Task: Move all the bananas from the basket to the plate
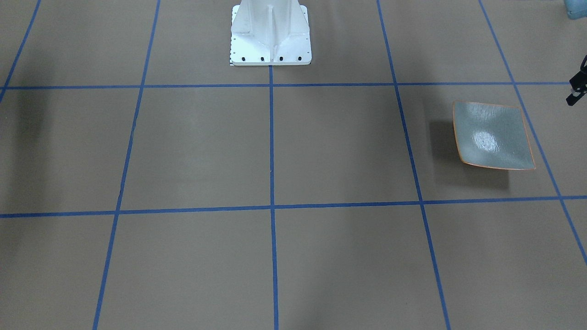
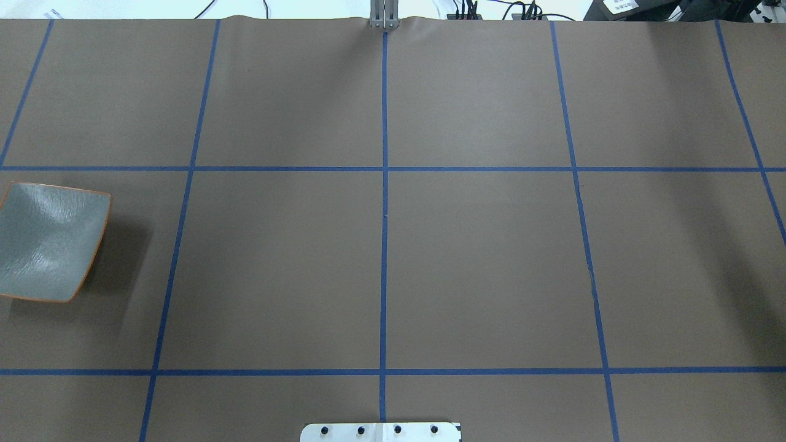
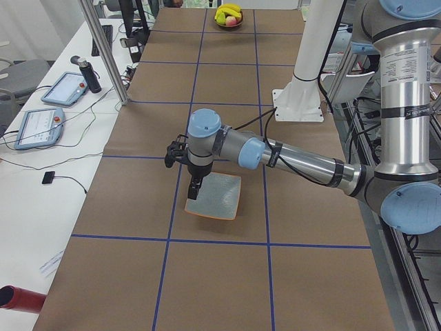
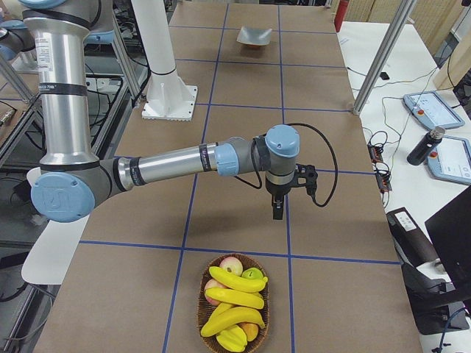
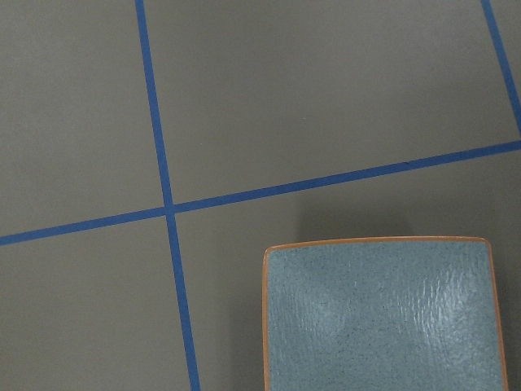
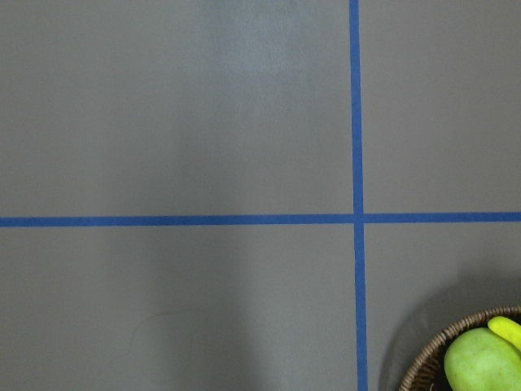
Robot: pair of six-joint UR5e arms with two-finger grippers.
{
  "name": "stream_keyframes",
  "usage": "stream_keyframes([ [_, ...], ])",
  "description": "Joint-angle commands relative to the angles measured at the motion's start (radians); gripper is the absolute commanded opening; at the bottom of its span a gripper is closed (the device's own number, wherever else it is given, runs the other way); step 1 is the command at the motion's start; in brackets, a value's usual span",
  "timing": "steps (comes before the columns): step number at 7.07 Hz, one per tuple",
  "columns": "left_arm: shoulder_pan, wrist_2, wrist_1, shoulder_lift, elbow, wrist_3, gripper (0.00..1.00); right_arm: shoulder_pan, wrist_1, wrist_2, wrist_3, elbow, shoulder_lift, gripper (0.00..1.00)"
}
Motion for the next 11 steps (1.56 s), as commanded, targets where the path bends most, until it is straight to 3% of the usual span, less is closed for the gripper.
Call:
stream_keyframes([
  [1, 0.004, -0.002, -0.012, 0.007, 0.010, 0.014, 1.00, 0.002, -0.017, 0.088, -0.010, 0.022, -0.063, 1.00],
  [7, 0.008, -0.046, -0.012, 0.010, 0.051, -0.005, 1.00, 0.002, -0.017, 0.073, -0.007, 0.066, -0.094, 1.00],
  [11, 0.010, -0.066, -0.014, 0.010, 0.086, -0.004, 1.00, 0.001, -0.016, -0.017, -0.018, 0.071, -0.120, 1.00],
])
